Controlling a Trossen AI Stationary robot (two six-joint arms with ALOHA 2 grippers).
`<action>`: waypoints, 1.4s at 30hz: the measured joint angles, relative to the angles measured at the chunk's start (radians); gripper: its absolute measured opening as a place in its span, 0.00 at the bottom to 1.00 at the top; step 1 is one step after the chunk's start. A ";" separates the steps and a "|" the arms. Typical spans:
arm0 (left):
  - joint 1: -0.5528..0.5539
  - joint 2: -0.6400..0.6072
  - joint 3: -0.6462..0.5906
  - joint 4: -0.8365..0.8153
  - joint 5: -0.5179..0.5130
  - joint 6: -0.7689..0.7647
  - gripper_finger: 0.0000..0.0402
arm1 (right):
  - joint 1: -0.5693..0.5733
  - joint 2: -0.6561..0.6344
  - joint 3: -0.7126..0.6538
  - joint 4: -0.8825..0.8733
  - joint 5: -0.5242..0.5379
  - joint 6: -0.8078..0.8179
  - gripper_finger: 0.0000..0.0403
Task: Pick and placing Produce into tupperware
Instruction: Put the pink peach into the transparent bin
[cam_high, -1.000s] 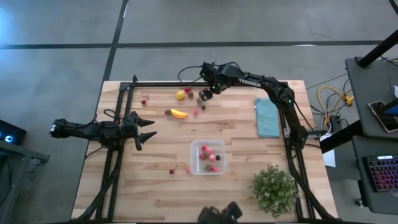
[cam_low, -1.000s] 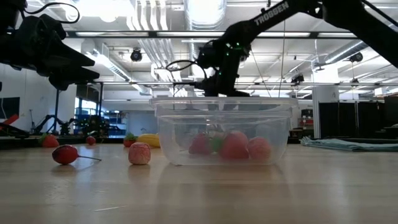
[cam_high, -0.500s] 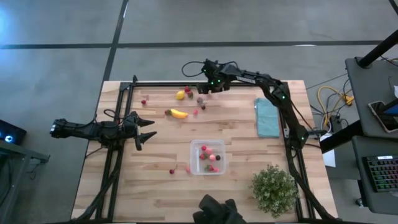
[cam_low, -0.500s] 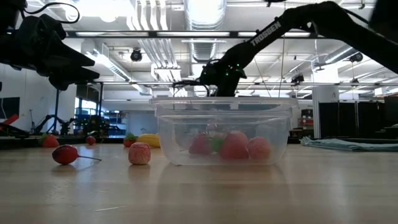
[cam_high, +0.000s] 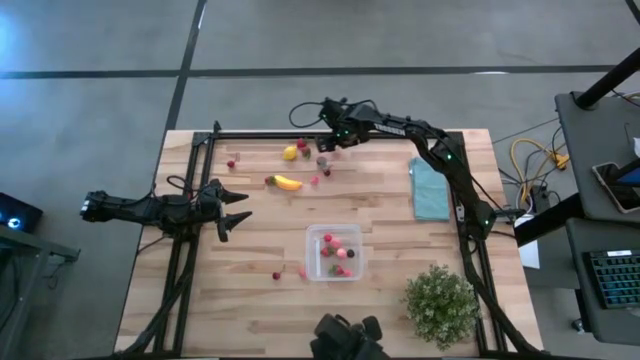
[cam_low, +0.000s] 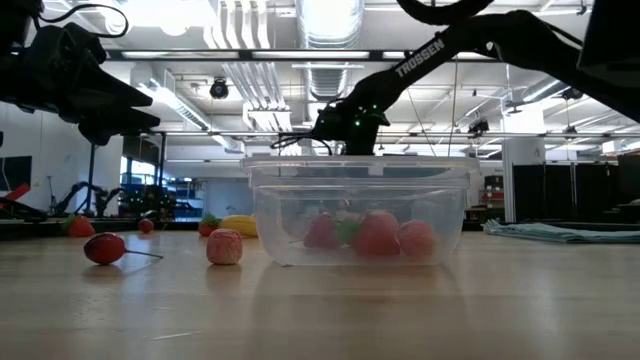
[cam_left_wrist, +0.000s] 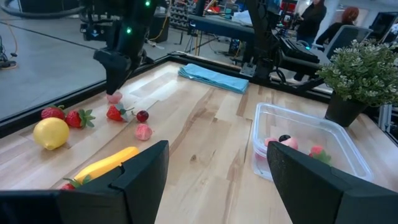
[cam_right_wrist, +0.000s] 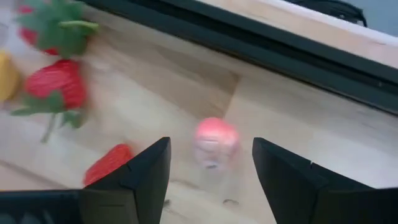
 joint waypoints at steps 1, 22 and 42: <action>0.000 0.000 0.000 0.000 0.000 0.000 0.64 | 0.002 -0.001 0.004 0.000 0.005 -0.005 0.54; 0.000 0.000 0.000 0.000 0.000 0.000 0.64 | 0.002 0.027 0.009 0.003 -0.012 -0.007 0.54; 0.000 0.000 0.000 0.000 0.000 0.000 0.64 | -0.024 0.041 0.007 0.023 -0.124 0.021 0.30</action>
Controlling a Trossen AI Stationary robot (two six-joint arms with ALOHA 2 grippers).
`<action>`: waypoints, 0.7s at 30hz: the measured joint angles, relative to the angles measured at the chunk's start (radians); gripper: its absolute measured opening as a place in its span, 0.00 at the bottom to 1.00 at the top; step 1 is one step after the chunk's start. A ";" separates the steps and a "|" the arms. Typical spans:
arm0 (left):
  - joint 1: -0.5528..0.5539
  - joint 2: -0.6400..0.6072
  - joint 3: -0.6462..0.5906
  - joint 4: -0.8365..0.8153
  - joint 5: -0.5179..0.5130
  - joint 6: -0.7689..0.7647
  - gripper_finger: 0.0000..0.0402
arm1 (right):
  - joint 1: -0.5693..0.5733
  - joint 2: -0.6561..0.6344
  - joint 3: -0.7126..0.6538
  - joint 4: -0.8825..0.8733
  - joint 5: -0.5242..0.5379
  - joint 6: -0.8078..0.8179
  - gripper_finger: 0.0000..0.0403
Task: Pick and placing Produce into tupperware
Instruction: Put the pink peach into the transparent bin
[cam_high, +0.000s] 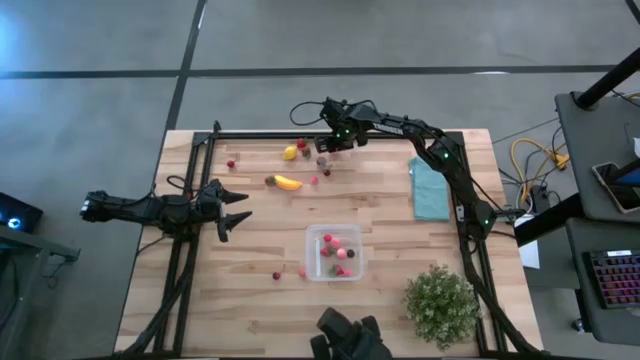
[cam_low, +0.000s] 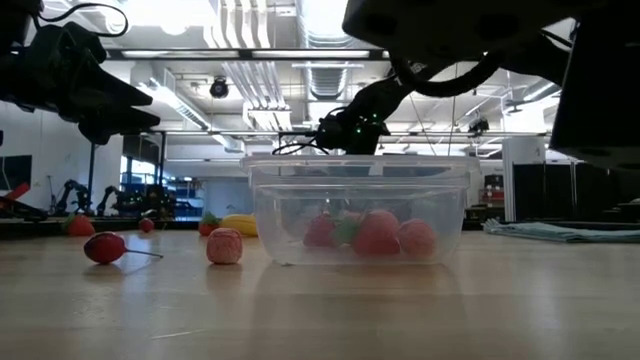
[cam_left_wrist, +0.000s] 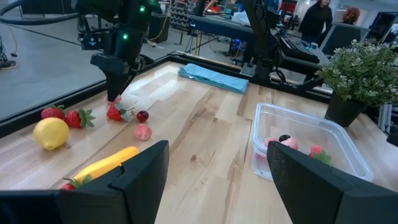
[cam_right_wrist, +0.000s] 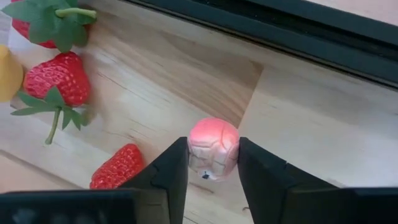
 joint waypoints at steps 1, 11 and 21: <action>0.000 0.000 0.000 0.000 0.000 0.000 0.64 | 0.000 0.000 0.000 0.000 0.003 0.000 0.30; 0.000 0.000 0.000 0.000 0.000 0.000 0.64 | 0.039 -0.151 0.000 -0.026 0.016 -0.071 0.26; 0.000 0.000 0.000 0.000 0.000 0.000 0.64 | 0.371 -0.501 -0.030 -0.429 -0.077 -0.437 0.30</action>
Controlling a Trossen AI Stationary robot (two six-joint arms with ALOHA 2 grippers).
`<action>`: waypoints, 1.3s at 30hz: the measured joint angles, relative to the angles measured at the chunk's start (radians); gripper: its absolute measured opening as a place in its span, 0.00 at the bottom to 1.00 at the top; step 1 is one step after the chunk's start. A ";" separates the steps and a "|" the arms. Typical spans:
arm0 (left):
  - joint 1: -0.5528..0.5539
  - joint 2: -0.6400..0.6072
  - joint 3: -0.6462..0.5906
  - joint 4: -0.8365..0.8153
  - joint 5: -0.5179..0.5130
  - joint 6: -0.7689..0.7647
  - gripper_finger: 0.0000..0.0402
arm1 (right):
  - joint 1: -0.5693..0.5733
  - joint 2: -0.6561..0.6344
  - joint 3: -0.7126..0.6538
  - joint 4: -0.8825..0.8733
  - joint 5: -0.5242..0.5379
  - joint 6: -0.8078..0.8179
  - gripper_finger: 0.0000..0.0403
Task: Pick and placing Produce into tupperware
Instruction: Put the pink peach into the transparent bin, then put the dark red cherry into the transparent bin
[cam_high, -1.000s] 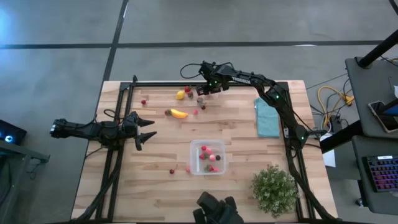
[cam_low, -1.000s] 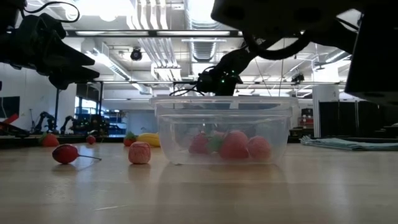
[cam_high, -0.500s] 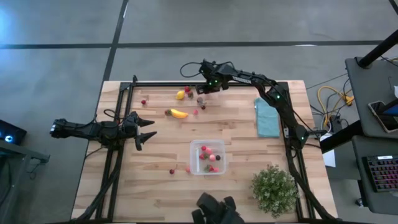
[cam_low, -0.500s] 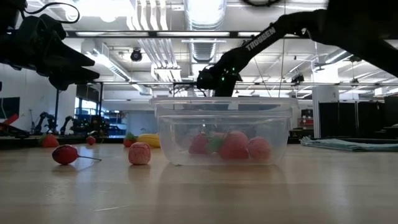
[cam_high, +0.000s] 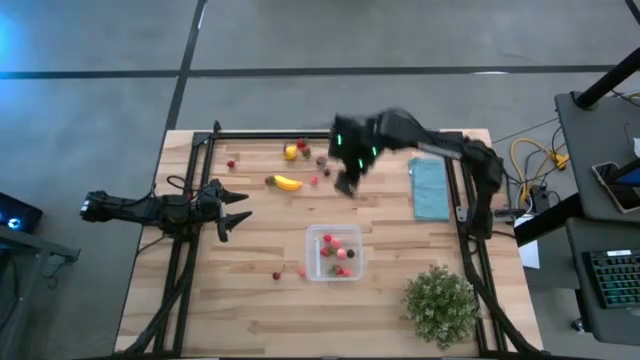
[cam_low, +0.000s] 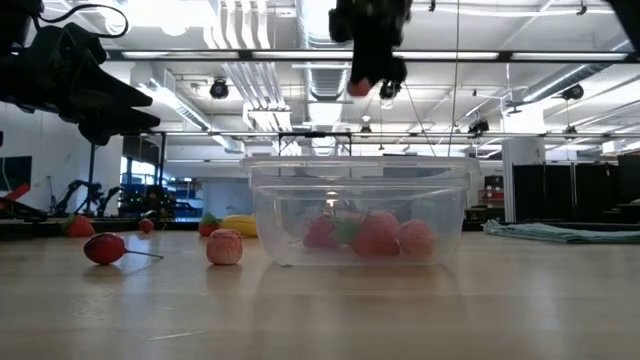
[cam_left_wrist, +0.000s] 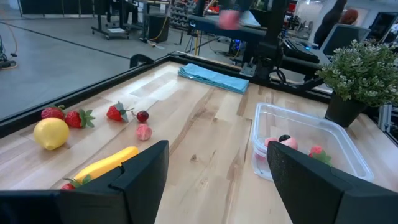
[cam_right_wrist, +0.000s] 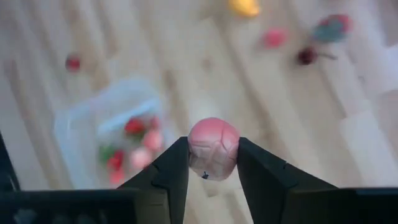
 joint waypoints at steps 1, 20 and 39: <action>0.000 0.000 0.000 0.000 0.000 0.000 0.64 | 0.052 -0.018 -0.015 0.002 0.026 0.001 0.31; 0.000 0.000 0.000 0.000 0.000 0.000 0.64 | 0.348 0.215 -0.196 0.224 -0.035 0.285 0.36; 0.000 0.002 0.000 0.000 0.000 0.000 0.64 | -0.002 0.265 0.034 0.142 0.212 -0.279 0.60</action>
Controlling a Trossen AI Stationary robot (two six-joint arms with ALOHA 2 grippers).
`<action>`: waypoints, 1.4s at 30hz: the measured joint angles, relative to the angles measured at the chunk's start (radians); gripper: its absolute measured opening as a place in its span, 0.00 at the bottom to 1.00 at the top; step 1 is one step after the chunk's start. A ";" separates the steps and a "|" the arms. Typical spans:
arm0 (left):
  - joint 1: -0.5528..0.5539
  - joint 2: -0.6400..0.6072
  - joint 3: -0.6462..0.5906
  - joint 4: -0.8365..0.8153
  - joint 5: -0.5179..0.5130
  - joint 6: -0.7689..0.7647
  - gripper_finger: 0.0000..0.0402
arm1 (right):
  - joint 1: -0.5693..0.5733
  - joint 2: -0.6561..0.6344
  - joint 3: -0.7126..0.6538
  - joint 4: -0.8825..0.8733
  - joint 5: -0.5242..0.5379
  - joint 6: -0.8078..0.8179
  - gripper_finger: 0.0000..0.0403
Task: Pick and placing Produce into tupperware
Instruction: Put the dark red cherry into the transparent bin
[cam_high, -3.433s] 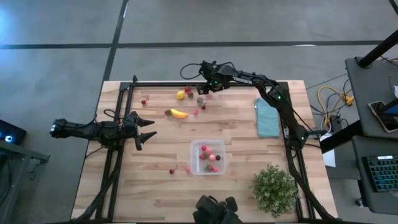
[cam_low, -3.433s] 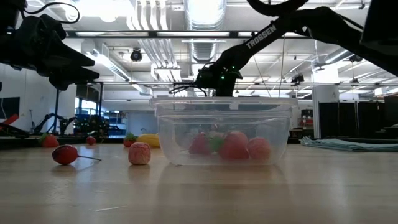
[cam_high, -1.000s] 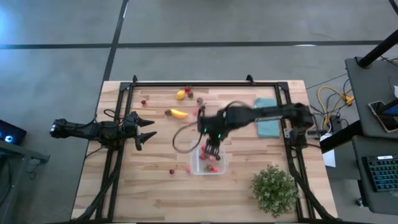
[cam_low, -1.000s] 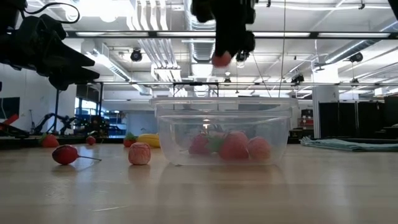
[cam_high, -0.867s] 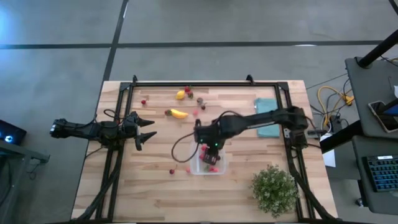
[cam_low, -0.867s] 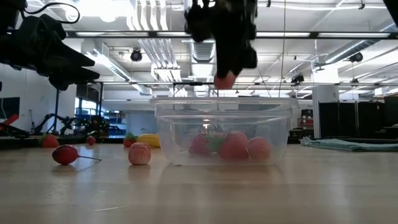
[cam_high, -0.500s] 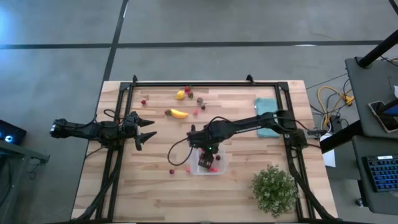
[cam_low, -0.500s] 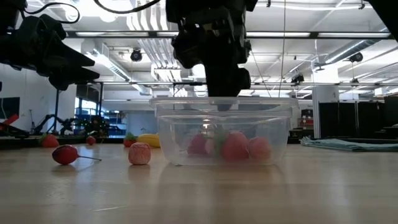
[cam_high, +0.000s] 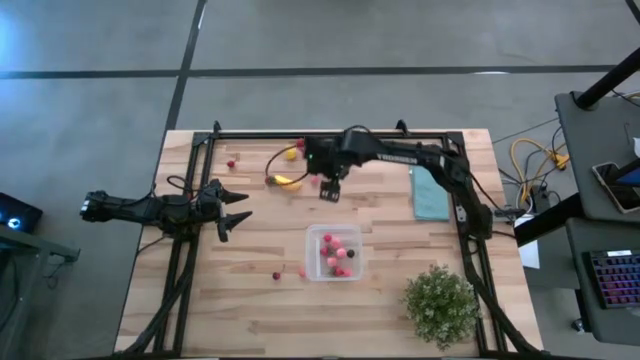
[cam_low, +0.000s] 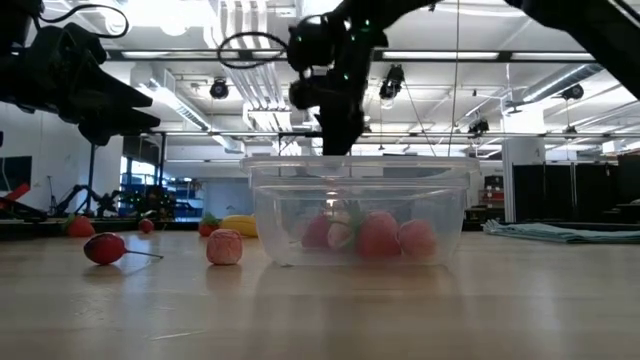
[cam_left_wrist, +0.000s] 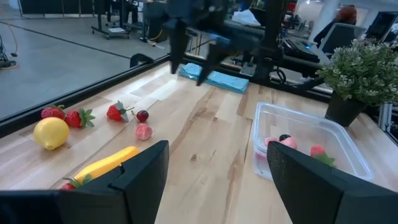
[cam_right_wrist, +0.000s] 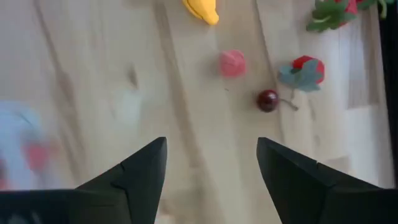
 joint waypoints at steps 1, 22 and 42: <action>0.000 0.000 0.000 -0.001 0.000 0.000 0.64 | -0.020 0.004 -0.004 0.001 -0.006 -0.058 0.59; 0.000 0.003 0.000 0.001 0.000 0.000 0.64 | -0.144 0.140 -0.033 0.164 -0.072 -0.359 0.58; 0.000 0.003 0.000 0.001 0.000 0.000 0.64 | -0.137 0.167 -0.093 0.257 -0.003 -0.385 0.45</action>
